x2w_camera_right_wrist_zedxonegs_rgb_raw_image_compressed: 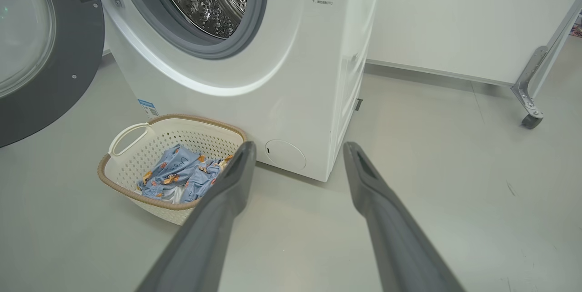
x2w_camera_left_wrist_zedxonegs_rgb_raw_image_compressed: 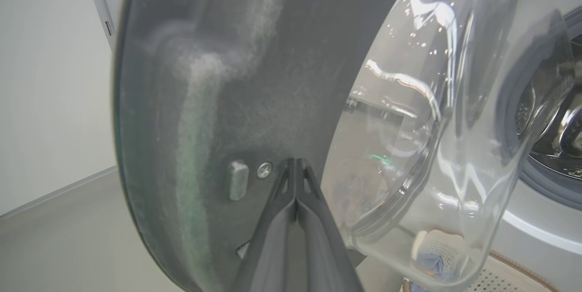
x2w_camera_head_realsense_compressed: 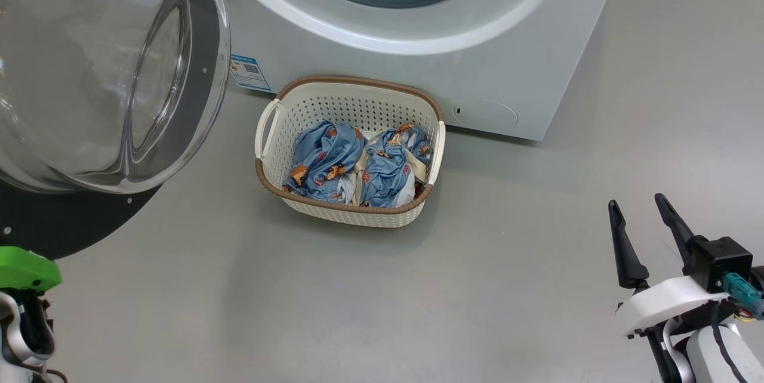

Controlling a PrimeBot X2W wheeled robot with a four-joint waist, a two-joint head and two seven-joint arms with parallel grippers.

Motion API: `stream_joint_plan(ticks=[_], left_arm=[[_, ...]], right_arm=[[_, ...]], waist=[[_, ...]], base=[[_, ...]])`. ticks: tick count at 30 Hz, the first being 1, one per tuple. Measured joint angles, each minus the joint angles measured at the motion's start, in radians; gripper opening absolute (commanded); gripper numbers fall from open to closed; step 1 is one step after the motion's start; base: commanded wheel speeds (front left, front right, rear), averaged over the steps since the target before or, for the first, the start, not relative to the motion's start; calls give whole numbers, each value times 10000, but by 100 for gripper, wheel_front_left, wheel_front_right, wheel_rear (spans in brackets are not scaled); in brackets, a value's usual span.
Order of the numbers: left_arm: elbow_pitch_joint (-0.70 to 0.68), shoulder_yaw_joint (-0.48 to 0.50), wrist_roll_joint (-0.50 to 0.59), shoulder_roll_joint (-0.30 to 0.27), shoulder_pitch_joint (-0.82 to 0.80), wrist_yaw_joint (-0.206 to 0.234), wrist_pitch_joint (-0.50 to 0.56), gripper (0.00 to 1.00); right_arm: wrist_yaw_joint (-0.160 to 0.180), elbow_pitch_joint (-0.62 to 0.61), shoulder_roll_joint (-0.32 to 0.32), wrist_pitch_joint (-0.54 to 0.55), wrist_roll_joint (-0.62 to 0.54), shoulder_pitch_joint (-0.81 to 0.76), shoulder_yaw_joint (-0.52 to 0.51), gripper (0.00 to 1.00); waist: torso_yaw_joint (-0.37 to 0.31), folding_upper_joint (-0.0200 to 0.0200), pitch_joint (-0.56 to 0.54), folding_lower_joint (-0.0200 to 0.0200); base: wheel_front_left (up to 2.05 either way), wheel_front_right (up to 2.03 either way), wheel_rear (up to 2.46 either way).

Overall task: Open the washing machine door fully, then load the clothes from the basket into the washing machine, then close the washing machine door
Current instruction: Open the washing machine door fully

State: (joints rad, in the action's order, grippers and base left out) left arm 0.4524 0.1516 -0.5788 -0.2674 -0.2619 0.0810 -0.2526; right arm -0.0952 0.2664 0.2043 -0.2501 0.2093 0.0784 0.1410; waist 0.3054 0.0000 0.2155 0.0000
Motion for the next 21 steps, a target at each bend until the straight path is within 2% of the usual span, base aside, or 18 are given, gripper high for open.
stream_joint_plan(ticks=[15, 21], left_arm=[[-318, -15, 685, 244, -108, -31, -2, 0], [-702, -21, 1081, 245, -81, -249, -8, 0]], right_arm=[[0, 209, -130, 0, 2, 6, -100, 100], [0, 318, -217, 0, 2, -7, -75, 100]], waist=[[-22, 0, -377, 0], [-18, 0, -706, 0]], base=[[0, 0, 0], [0, 0, 0]])
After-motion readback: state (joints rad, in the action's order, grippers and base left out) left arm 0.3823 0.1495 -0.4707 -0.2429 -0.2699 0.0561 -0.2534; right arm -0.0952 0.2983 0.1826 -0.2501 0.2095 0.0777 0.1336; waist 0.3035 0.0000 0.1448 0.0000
